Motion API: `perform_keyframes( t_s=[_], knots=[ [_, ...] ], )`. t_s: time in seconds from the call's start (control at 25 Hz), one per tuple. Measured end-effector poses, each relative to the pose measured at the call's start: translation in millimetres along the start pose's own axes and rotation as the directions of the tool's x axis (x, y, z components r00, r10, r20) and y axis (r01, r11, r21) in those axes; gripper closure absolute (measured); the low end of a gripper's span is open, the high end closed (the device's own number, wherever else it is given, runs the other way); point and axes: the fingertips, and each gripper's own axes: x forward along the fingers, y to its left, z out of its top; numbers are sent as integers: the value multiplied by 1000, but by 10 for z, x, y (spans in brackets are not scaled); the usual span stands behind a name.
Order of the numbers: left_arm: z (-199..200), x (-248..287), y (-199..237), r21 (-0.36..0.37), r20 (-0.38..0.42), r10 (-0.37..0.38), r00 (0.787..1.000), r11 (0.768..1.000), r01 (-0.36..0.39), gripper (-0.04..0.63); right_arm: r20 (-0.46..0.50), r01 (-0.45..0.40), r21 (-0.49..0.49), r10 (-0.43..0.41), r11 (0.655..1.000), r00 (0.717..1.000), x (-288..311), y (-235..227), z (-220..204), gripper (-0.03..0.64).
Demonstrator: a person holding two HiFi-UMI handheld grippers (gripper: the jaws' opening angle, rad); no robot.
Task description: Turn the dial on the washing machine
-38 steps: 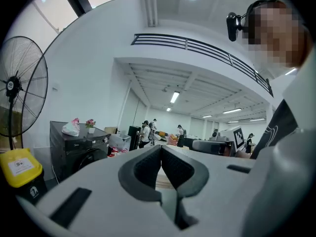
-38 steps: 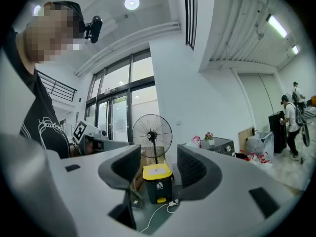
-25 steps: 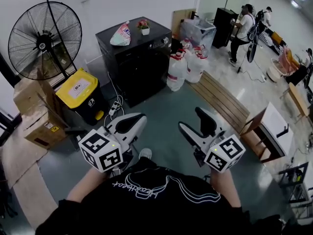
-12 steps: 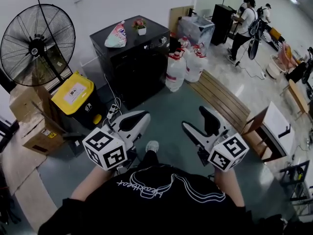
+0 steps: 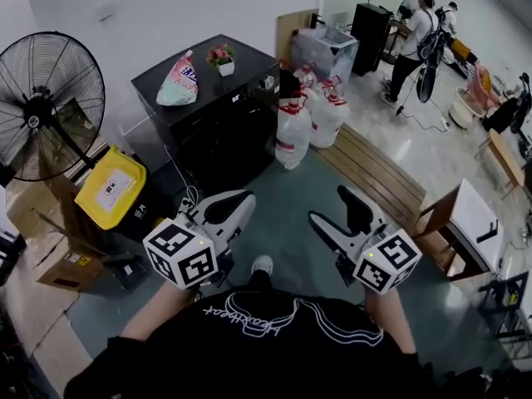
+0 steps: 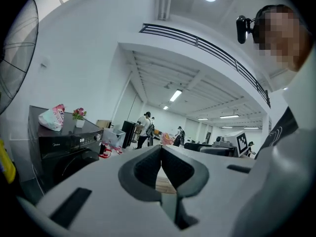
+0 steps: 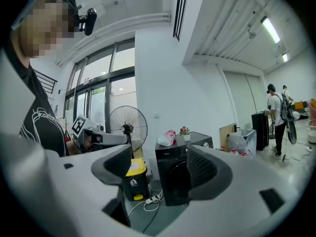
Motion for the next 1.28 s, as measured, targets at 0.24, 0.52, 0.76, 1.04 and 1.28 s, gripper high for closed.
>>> perform_keyframes(
  t_s=[0.24,0.52,0.76,1.04,1.28],
  knots=[
    [187,752,805,-24,-40,-22,999,999,21,591,-29,35,47,-34,998,999,705,-757,26,272],
    [251,1486,1815,-68,-77,-14,997,998,9,591,-89,67,75,-60,995,994,1581,-1566,-56,272],
    [260,1979,2494,-90,-92,5,996,996,-13,591,-118,94,77,-85,993,989,2080,-2112,-101,272],
    [297,2368,2801,-81,-99,18,995,996,-26,591,-120,79,100,-67,992,990,2358,-2482,-123,273],
    [305,2627,3190,-58,-75,109,991,992,-114,591,-142,15,98,0,995,990,2776,-2921,-121,273]
  ],
)
